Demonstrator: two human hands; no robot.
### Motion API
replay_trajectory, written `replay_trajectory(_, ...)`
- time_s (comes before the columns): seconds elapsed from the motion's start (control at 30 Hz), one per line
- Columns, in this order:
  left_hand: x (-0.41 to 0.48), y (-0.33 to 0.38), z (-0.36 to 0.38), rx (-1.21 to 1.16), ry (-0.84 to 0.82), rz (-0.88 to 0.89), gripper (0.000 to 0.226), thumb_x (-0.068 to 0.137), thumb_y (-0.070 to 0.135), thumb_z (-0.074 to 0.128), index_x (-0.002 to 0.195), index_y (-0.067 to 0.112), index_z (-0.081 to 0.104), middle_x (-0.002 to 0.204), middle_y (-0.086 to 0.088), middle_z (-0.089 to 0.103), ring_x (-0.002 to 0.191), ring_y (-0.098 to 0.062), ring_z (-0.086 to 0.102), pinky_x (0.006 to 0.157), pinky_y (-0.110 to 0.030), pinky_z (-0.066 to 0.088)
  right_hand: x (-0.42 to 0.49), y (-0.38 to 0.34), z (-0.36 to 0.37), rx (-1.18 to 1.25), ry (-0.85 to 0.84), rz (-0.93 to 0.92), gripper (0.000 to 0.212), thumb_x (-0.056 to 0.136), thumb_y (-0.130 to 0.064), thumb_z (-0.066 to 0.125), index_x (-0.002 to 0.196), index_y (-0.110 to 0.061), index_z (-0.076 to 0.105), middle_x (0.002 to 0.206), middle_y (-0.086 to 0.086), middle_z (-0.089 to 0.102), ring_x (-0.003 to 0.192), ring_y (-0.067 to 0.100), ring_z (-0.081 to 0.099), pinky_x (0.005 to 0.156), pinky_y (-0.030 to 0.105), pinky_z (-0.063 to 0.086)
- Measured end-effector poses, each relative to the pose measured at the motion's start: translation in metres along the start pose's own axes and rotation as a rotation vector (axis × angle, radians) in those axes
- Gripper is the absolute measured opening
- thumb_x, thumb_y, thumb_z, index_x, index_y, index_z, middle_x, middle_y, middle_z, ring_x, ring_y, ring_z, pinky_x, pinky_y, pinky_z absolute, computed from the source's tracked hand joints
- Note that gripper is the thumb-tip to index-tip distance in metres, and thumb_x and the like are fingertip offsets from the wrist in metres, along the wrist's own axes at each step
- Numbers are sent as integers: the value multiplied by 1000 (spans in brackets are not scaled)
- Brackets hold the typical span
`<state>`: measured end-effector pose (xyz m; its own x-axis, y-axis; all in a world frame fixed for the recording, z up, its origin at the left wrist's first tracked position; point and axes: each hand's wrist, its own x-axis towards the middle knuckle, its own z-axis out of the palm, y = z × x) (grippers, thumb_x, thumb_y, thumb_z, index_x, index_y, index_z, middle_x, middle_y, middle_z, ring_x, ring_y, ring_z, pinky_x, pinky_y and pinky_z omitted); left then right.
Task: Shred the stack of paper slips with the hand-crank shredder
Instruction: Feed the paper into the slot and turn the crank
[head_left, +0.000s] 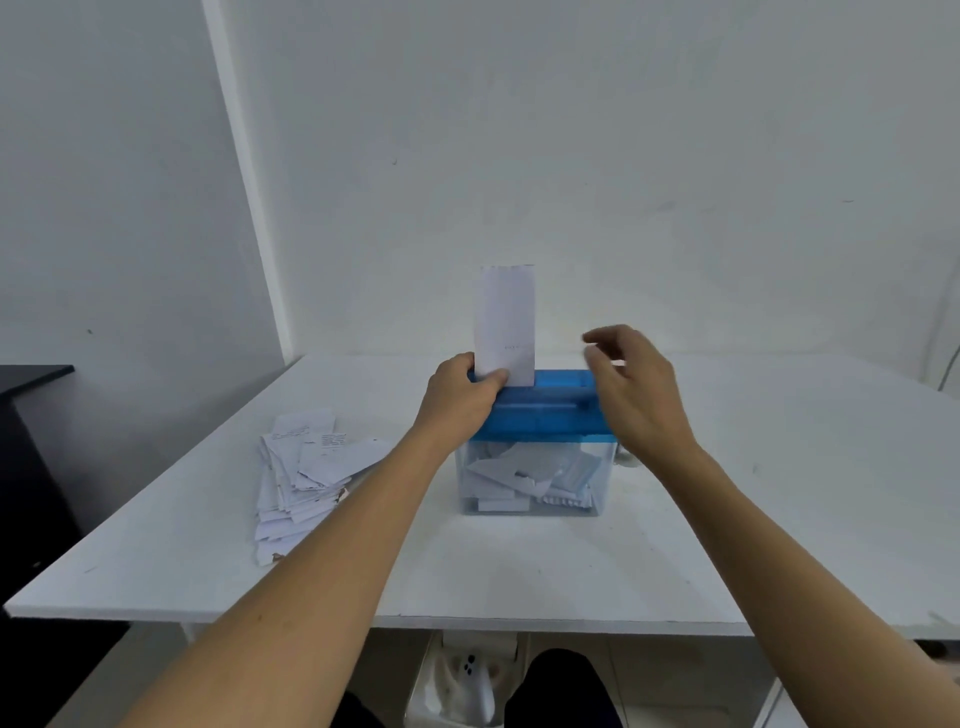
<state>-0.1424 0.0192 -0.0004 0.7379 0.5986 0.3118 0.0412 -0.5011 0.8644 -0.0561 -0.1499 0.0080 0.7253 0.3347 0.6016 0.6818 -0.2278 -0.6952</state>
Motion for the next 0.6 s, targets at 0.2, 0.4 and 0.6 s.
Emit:
replay_trajectory(0.2, 0, -5, 3, -1, 10, 19, 14, 101, 27, 57, 112, 18, 58, 105, 8, 62, 90, -6, 58, 76, -20, 49, -48, 48, -17, -74, -148, 157, 57, 88, 14, 39, 135, -16, 52, 130, -2, 58, 114, 10, 52, 86, 13, 44)
replay_trajectory(0.4, -1, -4, 4, 2, 48, 22, 23, 100, 24, 58, 120, 13, 63, 110, 3, 64, 97, -15, 60, 69, -15, 44, -77, 72, 7, -469, -321, 28, 64, 92, -17, 61, 146, -16, 28, 136, -1, 44, 116, 16, 42, 101, 31, 45)
replay_trajectory(0.6, -3, -2, 4, 13, 39, 12, 26, 101, 25, 56, 124, 13, 59, 116, 2, 63, 96, -13, 58, 67, -15, 43, -72, 56, 2, -633, -303, 36, 39, 93, -19, 60, 122, -19, 34, 111, -2, 50, 87, 14, 49, 73, 22, 50)
